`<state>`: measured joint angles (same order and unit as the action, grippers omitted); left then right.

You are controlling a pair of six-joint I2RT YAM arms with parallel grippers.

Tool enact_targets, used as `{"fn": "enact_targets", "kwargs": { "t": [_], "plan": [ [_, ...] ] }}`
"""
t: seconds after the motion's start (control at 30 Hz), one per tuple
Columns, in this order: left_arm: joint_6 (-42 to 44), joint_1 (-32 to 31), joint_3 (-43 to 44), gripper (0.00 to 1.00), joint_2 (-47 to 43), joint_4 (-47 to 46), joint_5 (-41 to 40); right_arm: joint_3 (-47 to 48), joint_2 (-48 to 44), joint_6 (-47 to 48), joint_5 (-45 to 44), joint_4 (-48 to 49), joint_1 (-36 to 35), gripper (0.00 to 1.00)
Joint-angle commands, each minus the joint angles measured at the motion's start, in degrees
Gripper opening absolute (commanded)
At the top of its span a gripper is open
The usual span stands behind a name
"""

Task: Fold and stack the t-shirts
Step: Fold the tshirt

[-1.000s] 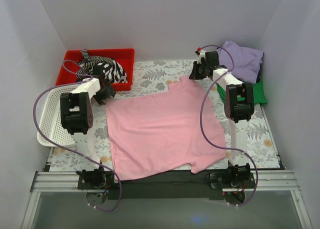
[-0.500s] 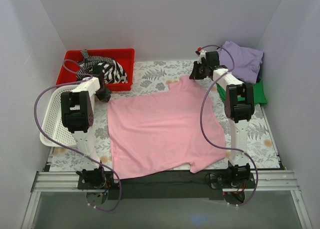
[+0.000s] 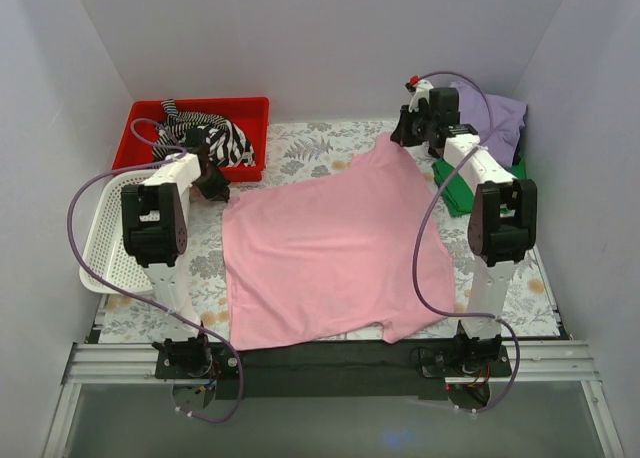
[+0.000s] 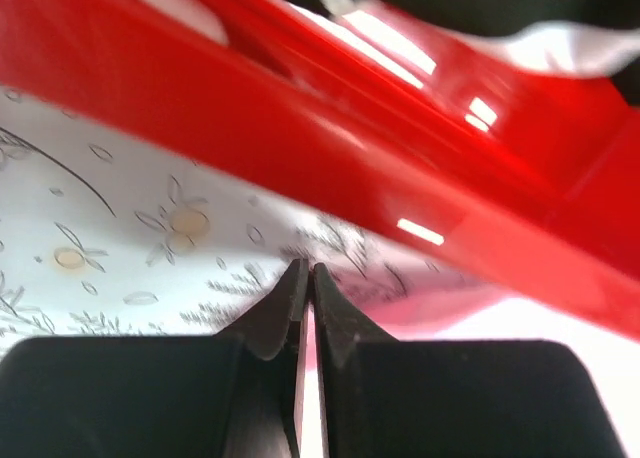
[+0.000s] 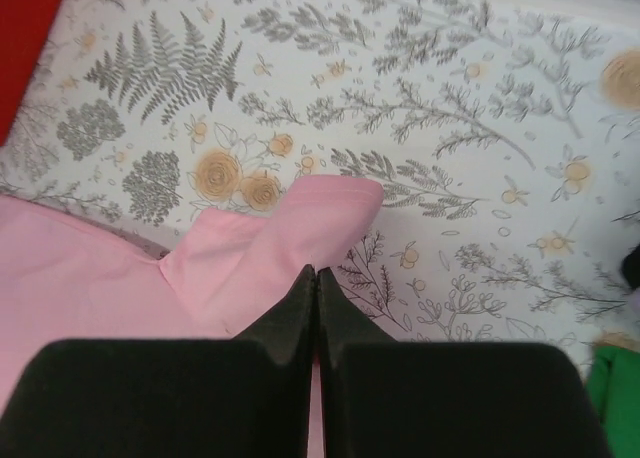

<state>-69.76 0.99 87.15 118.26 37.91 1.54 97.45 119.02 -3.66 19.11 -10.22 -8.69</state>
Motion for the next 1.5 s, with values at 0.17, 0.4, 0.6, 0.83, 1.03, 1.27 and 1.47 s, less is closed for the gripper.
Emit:
{"fn": "enact_targets", "kwargs": {
  "t": [0.17, 0.4, 0.6, 0.83, 1.03, 1.27, 1.47],
  "plan": [
    [2.3, -0.2, -1.0, 0.00, -12.2, 1.8, 3.9, -5.1, -10.9, 3.3, 0.1, -1.8, 0.1, 0.01],
    [2.7, -0.2, -6.2, 0.00, -17.4, 1.0, 9.5, -14.4, -16.2, 3.0, 0.0, -2.8, 0.1, 0.01],
    [3.8, -2.0, -11.1, 0.00, -22.3, 3.3, 9.9, -21.1, -21.4, 3.0, -0.7, -2.9, 0.0, 0.01],
    [3.1, -3.3, -19.3, 0.00, -29.6, 4.5, 10.9, -27.2, -27.9, 2.6, -5.7, -4.5, -0.1, 0.01],
    [2.7, -3.5, -23.1, 0.00, -31.4, 5.9, 7.8, -31.3, -28.8, 1.0, -7.2, -8.9, -0.3, 0.01],
    [2.1, -3.5, -26.0, 0.00, -31.1, 6.7, 1.6, -34.6, -28.2, -1.1, -13.7, -11.3, -0.3, 0.01],
    [1.0, -3.5, -27.6, 0.00, -29.5, 6.3, -5.6, -35.0, -26.0, -3.6, -23.8, -13.3, -0.4, 0.01]
  ]
}}
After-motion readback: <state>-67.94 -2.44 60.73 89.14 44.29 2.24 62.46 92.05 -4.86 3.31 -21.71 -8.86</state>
